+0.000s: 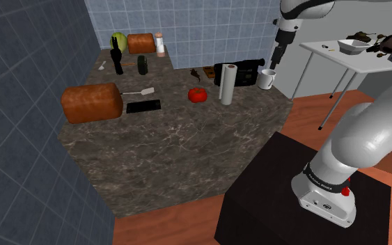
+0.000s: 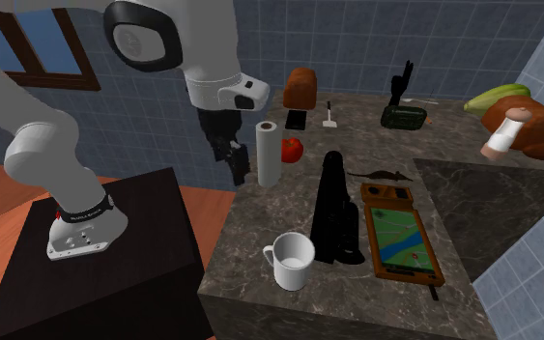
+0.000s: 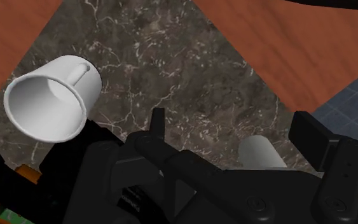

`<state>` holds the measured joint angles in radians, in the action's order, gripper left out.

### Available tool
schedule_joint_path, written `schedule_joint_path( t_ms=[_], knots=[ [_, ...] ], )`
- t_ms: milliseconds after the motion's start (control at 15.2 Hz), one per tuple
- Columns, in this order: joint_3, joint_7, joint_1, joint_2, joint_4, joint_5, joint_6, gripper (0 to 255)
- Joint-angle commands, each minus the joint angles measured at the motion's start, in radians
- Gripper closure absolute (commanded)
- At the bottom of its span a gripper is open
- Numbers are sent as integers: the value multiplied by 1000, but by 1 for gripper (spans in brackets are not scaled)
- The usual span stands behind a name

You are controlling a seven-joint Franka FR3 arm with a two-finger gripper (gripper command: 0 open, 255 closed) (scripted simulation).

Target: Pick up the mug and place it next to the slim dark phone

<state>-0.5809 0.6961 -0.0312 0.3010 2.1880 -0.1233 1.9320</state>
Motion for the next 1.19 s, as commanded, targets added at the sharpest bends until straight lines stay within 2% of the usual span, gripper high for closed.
schedule_joint_path(
  t_ms=[0, 264, 462, 792, 1122],
  knots=[
    [-41, 58, 6, -70, -36, 35, 28, 0],
    [-122, 202, 4, -247, -143, 151, 61, 0],
    [-156, 318, -27, -394, -240, 264, 64, 0],
    [-143, 476, -145, -638, -436, 443, 28, 0],
    [-91, 560, -292, -853, -669, 562, -37, 0]
  ],
)
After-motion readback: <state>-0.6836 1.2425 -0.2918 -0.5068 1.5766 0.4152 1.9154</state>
